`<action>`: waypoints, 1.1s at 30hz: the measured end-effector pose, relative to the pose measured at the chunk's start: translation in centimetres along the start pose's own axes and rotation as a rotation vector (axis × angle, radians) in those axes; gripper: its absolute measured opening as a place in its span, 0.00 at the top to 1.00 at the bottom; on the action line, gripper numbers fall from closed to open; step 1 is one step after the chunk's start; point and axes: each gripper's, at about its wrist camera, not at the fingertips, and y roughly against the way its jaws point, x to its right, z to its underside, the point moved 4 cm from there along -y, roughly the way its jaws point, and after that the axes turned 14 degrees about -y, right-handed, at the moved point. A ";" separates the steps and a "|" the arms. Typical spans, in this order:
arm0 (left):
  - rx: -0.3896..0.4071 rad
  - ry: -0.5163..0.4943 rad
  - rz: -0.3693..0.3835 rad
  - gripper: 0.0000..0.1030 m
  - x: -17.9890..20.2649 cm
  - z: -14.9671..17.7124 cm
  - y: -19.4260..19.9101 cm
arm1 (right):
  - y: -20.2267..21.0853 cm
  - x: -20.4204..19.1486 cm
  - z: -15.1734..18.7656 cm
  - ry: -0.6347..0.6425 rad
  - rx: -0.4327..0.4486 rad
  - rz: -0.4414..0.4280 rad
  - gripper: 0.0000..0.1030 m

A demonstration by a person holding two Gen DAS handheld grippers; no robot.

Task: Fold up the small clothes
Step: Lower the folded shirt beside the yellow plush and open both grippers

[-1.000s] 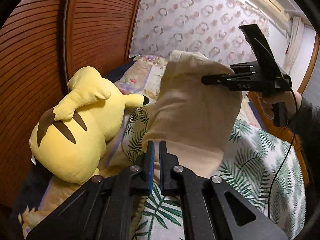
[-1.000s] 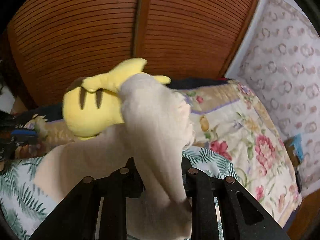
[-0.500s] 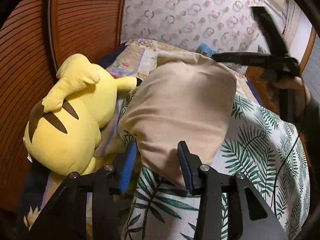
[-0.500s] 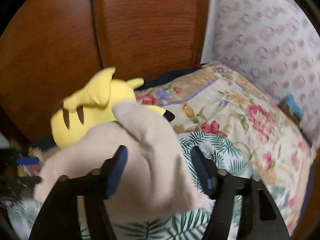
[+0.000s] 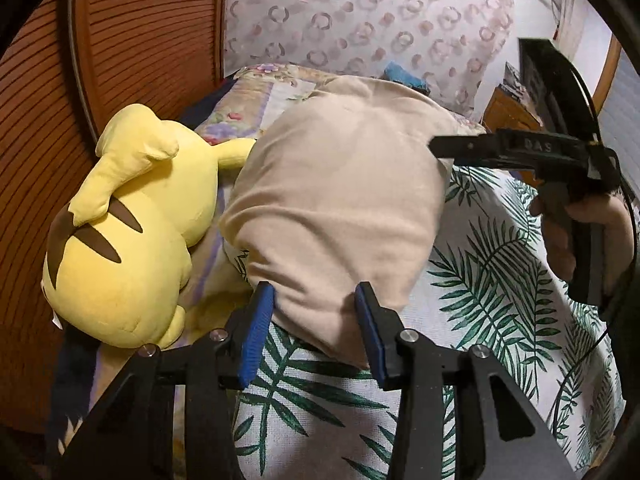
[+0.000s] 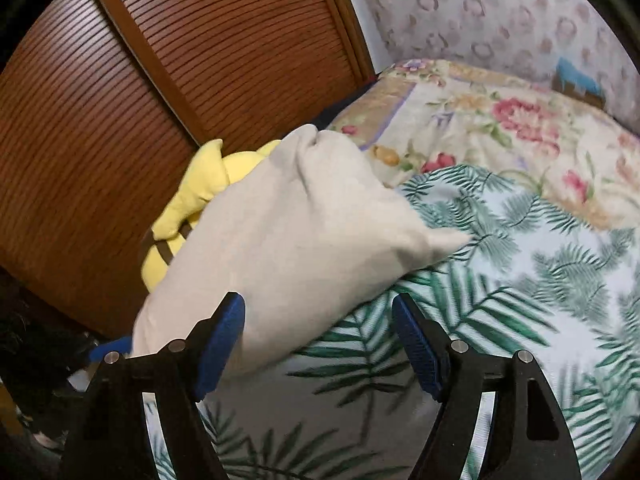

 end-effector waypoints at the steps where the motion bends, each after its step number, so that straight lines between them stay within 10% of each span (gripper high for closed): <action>1: -0.001 -0.011 -0.001 0.64 0.2 0.0 0.0 | -0.3 0.2 -0.4 -0.008 0.008 -0.007 0.24; 8: 0.004 -0.057 -0.013 0.91 0.9 0.2 0.2 | -2.0 0.9 -0.9 0.012 0.028 -0.007 0.42; 12: 0.013 -0.047 -0.008 0.95 1.0 0.3 0.4 | -2.0 0.5 -0.5 0.070 0.036 -0.025 0.68; 17: 0.057 -0.009 0.044 0.96 2.6 -0.1 2.2 | -0.6 0.2 -1.4 0.147 0.038 -0.040 0.75; 24: 0.106 -0.034 0.105 0.97 6.5 -1.8 3.9 | 0.8 1.2 -3.2 0.194 0.025 -0.002 0.70; 30: 0.107 -0.078 0.032 0.96 7.5 -1.7 3.7 | 1.4 3.9 -3.0 0.126 0.056 0.117 0.36; 33: 0.134 -0.093 0.005 0.72 7.4 -1.6 4.6 | 4.5 5.0 -1.7 0.112 0.121 0.135 0.36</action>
